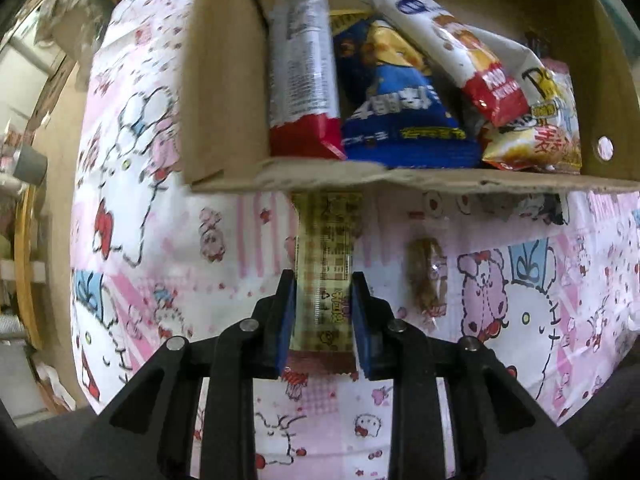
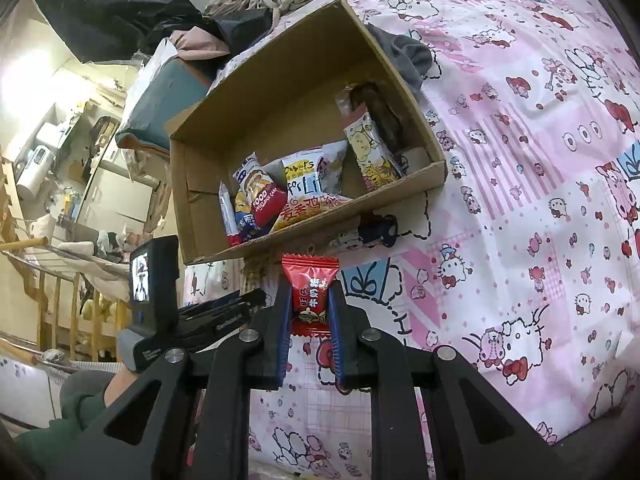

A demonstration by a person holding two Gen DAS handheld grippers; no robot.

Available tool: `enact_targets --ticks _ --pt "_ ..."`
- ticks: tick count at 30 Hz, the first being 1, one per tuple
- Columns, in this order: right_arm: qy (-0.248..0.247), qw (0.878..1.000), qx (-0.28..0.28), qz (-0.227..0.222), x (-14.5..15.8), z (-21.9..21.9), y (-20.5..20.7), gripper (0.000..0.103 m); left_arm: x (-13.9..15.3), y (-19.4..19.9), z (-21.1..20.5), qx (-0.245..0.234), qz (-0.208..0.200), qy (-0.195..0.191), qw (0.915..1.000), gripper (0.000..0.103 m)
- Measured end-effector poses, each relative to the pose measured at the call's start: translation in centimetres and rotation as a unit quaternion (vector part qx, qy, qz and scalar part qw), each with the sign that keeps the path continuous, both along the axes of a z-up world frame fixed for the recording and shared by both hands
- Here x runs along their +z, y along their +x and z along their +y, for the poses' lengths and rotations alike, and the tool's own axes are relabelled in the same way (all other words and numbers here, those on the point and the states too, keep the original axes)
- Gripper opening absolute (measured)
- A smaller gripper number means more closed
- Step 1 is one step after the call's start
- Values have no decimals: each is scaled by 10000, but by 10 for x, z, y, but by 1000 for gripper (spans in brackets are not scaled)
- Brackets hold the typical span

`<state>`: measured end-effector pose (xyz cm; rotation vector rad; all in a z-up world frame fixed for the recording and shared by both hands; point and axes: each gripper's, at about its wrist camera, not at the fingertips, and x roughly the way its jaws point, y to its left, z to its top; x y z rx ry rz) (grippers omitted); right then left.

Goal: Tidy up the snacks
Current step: 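Grasp the red candy with right tool while left grasps the checkered wafer bar, then carry the red candy and checkered wafer bar over the box with both tools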

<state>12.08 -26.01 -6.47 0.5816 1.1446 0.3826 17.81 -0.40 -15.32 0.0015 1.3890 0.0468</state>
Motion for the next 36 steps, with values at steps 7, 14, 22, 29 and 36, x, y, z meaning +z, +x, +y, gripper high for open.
enact_targets --ticks 7,14,22,29,36 --pt "-76 9999 50 -56 3 4 -3 18 13 -19 15 166 -7 -157 9997 23" --pt "-53 9999 41 -90 6 5 -7 18 43 -57 9 36 -173 -136 9998 23" --pt "60 9996 173 -222 14 10 -11 18 89 -85 21 191 -448 -376 9981 23" --pt "259 9989 154 -359 22 8 -14 18 132 -89 15 54 -1017 -372 9941 23" --pt "192 9964 243 -790 43 9 -10 18 185 -77 15 113 -2014 -293 9790 23"
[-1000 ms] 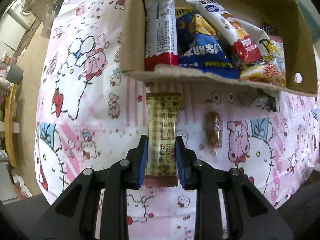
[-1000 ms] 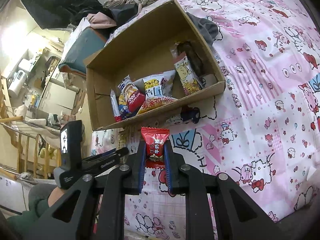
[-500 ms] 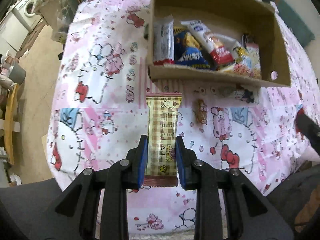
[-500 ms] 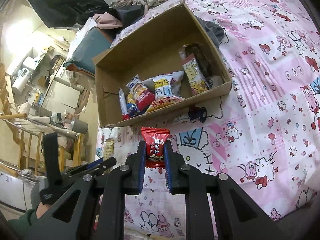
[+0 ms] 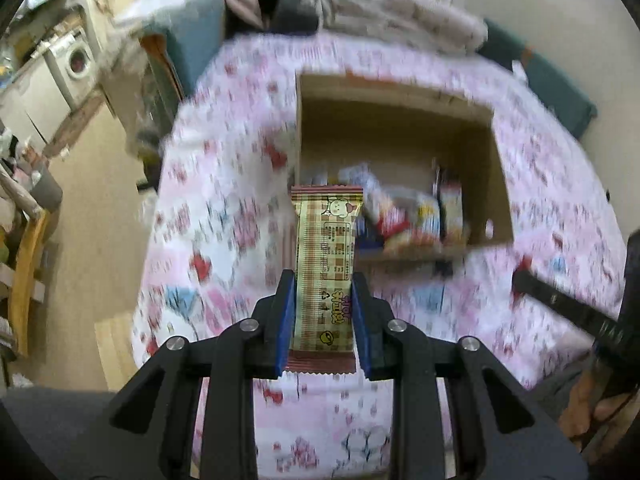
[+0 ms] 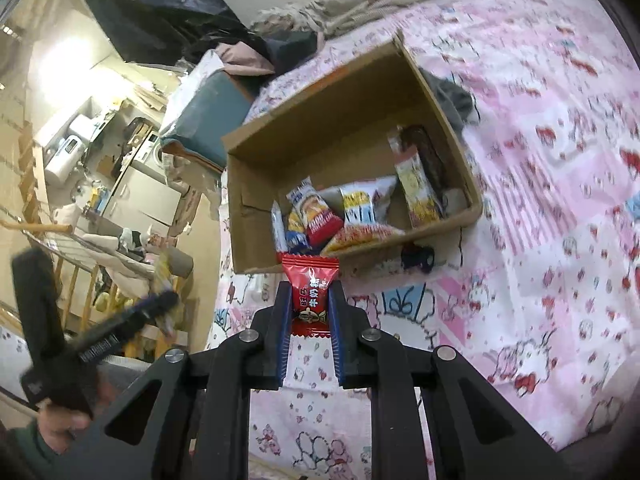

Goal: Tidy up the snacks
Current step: 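Carry the red candy and checkered wafer bar over the box with both tools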

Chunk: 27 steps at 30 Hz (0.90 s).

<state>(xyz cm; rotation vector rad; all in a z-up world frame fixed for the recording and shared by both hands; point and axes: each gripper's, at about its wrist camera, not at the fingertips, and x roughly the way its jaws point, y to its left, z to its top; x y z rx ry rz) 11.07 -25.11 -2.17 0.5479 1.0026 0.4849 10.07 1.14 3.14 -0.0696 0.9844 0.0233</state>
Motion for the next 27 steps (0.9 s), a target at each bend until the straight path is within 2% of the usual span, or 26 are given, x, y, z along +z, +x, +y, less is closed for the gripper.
enact_targets --ticks 3,10,18,27 --pt "4 9999 -13 -124 6 -3 6 18 17 10 -1 30 -383 46 9993 23" --pt "94 9992 -214 -312 17 -16 30 18 26 41 -9 -55 -459 21 9989 23" --pt "-132 9988 -216 -408 16 -17 67 18 19 71 -26 -147 -470 13 9988 23" --pt "-275 9992 -164 -221 1 -13 106 18 -5 106 -40 -253 -298 147 9991 23"
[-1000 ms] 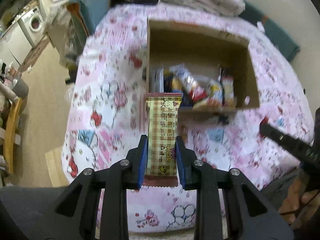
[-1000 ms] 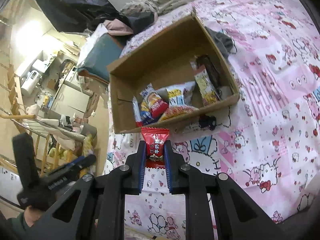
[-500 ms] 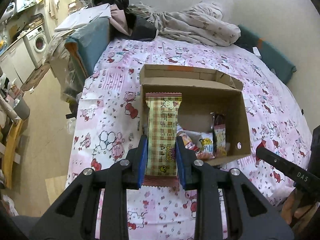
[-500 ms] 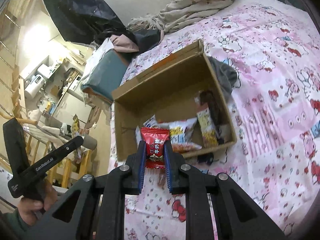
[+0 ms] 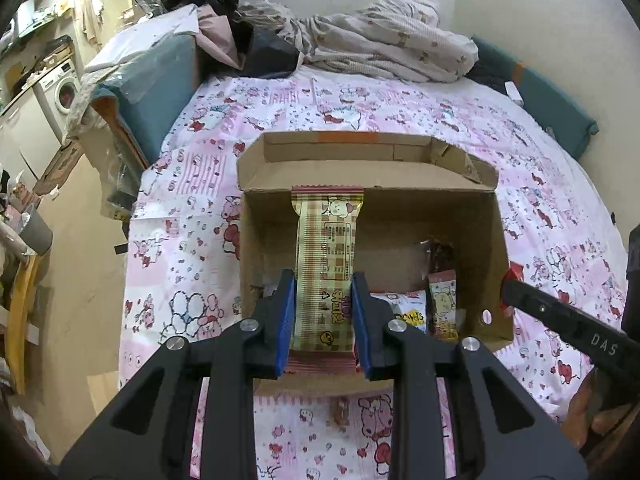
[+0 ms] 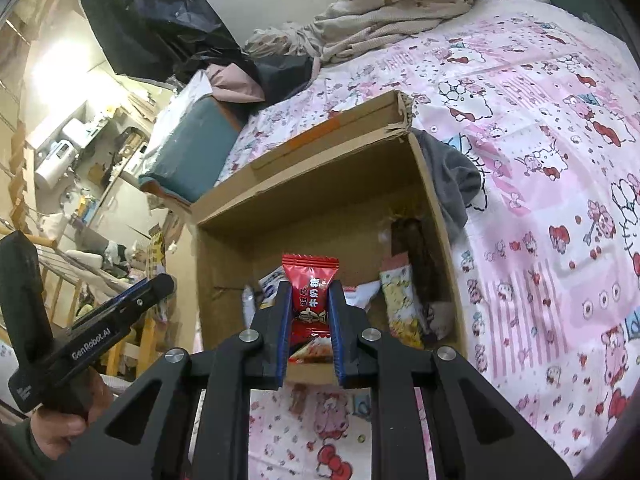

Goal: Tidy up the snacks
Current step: 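Carry the red candy and checkered wafer bar over the box with both tools, then lower the wafer bar and red candy into the box and open both tools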

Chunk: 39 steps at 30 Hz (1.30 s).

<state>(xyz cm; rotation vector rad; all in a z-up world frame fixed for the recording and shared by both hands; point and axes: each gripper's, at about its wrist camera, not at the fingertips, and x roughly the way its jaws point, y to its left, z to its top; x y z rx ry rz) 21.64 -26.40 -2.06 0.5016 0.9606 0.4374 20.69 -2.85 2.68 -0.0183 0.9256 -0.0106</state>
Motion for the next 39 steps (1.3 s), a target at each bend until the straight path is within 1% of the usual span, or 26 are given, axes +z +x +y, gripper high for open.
enact_targets --ticks 8,11,17,21,24,29,30,32,33,34,35,36,37,38,39 --pt "-122 9990 -29 432 -31 -1 31 18 -32 25 -8 -52 256 22 9997 23" --pt "-29 9974 57 724 -44 5 34 18 -43 33 -8 -35 361 24 9993 23" --pt "-116 9959 114 886 -52 9 36 19 -59 43 -6 3 488 72 9988 24" --pt "39 9946 96 1029 -57 7 39 19 -64 45 -4 29 511 78 9987 24" --pt "52 9950 78 995 -55 7 38 22 -67 47 -5 39 556 106 9984 24" --pt "81 9959 84 897 -51 7 38 22 -68 46 -6 40 589 121 9982 25" --pt "83 9961 97 869 -50 7 38 22 -67 45 -6 49 603 142 9981 27" --pt "105 9966 109 813 -47 7 37 22 -66 44 -6 86 618 161 9979 38" --pt "125 9967 106 796 -45 6 37 22 -66 43 -6 104 620 159 9979 51" --pt "143 9969 83 765 -44 5 37 25 -65 42 -5 117 616 153 9979 66" --pt "149 9971 61 746 -42 4 37 29 -63 40 -5 128 596 133 9980 72" --pt "142 9972 21 727 -41 3 36 46 -61 38 -4 141 569 126 9982 82" --pt "132 9975 -42 699 -39 1 35 74 -58 36 -4 158 519 136 9984 86" --pt "105 9978 -157 632 -37 -2 34 82 -56 34 -2 163 488 137 9986 86" --pt "80 9983 -256 527 -33 -5 32 84 -55 33 -1 157 471 133 9987 86"
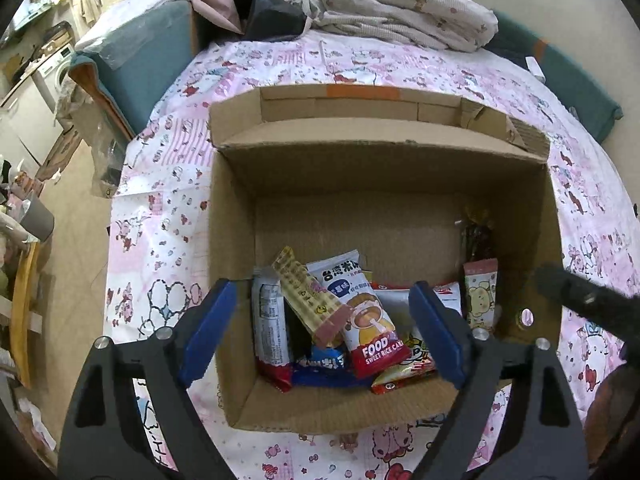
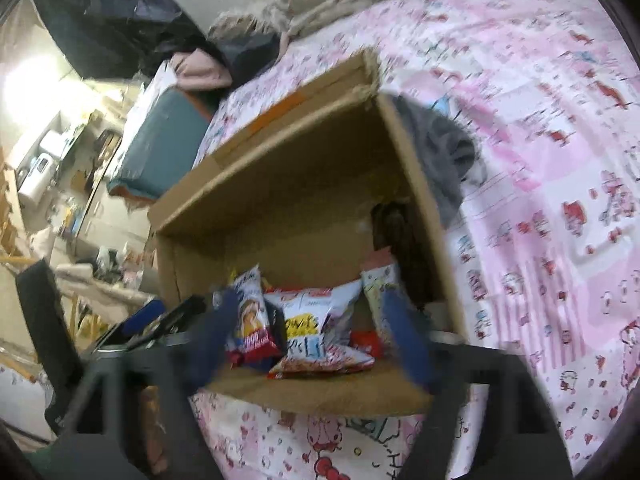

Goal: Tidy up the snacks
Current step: 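Lower the wafer bar and red candy into the box and open both tools, then move the open left tool to the brown wrapped candy and grasp it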

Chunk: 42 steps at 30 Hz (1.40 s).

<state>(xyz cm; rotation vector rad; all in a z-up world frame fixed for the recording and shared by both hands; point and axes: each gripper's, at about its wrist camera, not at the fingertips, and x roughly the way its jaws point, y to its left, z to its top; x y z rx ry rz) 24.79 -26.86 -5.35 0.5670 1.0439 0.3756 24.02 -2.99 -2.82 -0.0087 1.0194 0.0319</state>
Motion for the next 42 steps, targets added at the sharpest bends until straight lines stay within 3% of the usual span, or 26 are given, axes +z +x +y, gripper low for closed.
enact_targets --ticks 13,21,25,33,39,42 --pt "95 9993 -362 -33 14 -21 -24 84 33 -25 15 44 -341 66 9994 86" --pt "-51 9990 -432 -107 22 -22 -50 84 36 -56 27 81 -337 -111 9993 86" --pt "-84 9990 -437 55 16 -22 -69 84 19 -71 33 83 -135 -130 9998 86" --pt "-122 9961 -784 387 0 -32 -108 84 -37 -101 37 440 671 -627 9948 86" --pt "-134 9943 -933 508 -9 -42 -123 84 -85 -98 11 291 1234 -413 9911 86" --pt "-82 9930 -1026 580 -12 -48 -125 84 -97 -91 2 363 1206 -260 9917 86"
